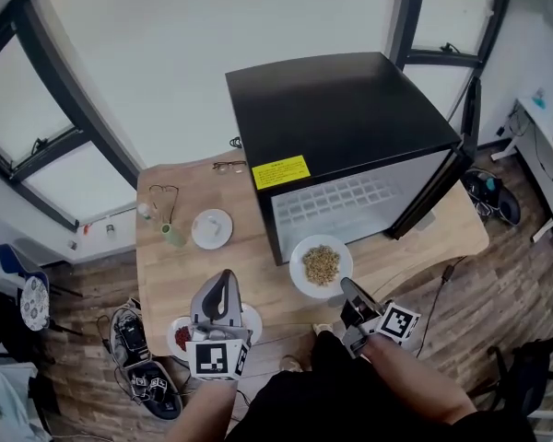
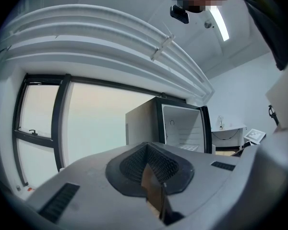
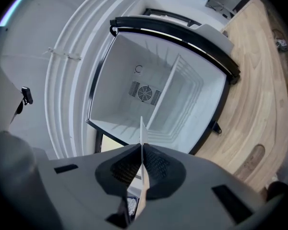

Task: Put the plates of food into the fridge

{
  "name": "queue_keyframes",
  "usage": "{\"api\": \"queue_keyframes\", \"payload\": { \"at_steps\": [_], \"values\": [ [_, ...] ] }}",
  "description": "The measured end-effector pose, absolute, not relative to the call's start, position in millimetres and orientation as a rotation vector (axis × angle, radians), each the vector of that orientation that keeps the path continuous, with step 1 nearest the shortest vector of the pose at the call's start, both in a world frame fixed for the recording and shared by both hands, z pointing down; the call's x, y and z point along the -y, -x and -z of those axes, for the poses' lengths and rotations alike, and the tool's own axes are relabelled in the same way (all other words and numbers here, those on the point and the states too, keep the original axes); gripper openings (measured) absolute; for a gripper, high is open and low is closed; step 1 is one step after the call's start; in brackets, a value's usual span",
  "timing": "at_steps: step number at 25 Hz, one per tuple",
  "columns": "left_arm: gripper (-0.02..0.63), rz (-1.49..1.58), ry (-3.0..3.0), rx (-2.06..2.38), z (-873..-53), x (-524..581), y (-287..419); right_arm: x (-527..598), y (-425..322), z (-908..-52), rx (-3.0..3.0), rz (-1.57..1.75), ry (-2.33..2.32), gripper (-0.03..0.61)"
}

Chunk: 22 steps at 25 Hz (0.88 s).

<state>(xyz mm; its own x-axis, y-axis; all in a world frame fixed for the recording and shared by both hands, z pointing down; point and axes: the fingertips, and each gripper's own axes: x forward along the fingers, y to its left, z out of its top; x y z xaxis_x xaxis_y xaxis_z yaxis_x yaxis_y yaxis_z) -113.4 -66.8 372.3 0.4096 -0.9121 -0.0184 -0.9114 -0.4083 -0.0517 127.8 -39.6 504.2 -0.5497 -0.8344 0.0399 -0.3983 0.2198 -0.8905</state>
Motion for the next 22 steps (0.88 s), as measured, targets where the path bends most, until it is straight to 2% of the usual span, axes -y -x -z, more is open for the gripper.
{"api": "queue_keyframes", "payload": {
  "at_steps": [22],
  "values": [
    [0.003, 0.018, 2.487, -1.769, -348.8, 113.7, 124.6, 138.5, -142.9, -465.5, -2.048, 1.219, 1.099, 0.031]
  ]
}}
